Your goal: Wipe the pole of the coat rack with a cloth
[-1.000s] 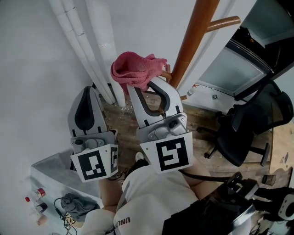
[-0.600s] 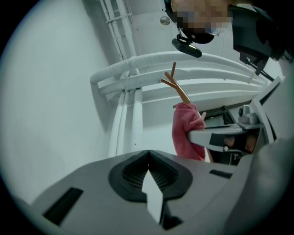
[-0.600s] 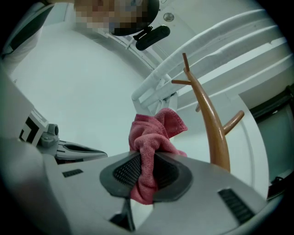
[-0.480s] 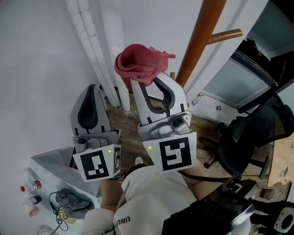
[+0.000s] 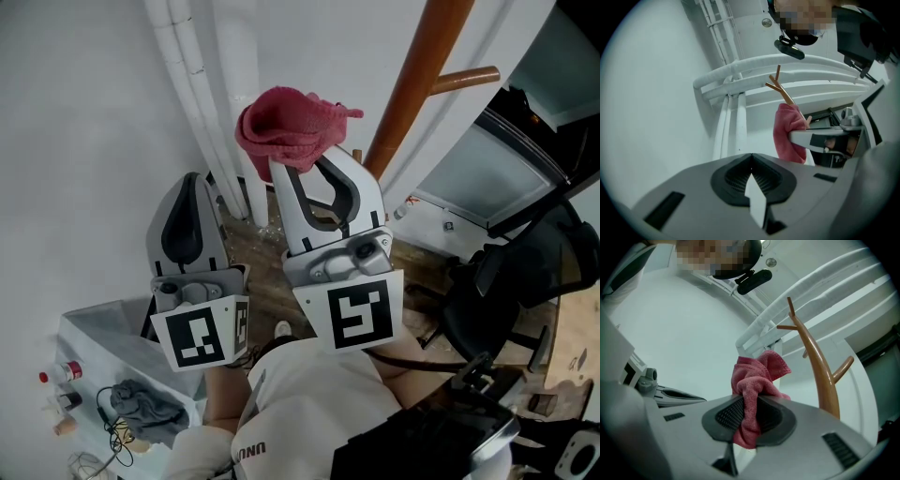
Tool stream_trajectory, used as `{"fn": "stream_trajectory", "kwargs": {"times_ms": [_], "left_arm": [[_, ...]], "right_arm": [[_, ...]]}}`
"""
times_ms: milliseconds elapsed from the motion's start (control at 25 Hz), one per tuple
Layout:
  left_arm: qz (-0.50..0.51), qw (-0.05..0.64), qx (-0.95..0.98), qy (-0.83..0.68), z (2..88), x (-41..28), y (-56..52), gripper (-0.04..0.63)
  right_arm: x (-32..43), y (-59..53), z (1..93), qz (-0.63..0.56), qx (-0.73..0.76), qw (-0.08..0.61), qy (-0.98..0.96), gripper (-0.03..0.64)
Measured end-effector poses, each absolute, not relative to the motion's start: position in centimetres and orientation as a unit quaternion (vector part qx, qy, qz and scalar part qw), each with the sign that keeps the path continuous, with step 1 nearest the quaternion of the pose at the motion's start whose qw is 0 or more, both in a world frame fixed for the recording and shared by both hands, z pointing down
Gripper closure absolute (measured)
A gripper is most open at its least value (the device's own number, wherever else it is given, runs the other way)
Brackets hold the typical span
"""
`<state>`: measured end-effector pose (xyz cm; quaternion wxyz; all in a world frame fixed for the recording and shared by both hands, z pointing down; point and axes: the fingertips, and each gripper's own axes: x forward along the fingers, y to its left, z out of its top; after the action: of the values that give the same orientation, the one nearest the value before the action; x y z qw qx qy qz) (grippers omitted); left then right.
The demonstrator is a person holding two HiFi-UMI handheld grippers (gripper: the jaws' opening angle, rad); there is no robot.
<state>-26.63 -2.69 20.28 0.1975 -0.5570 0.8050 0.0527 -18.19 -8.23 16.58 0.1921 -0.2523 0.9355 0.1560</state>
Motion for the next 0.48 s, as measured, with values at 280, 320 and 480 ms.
{"fn": "stream_trajectory", "kwargs": {"times_ms": [280, 320, 480], "left_arm": [[0.052, 0.196, -0.559, 0.804, 20.31, -26.20, -2.95, 0.580], [0.052, 0.197, -0.559, 0.804, 20.33, -26.20, -2.89, 0.580], [0.054, 0.196, -0.559, 0.804, 20.38, -26.12, -2.57, 0.580]], "right_arm": [[-17.73, -8.44, 16.37, 0.159, -0.255, 0.193, 0.934, 0.546], [-17.73, -8.38, 16.40, 0.159, -0.255, 0.193, 0.934, 0.546], [-17.69, -8.00, 16.38, 0.161, -0.255, 0.194, 0.934, 0.546]]}}
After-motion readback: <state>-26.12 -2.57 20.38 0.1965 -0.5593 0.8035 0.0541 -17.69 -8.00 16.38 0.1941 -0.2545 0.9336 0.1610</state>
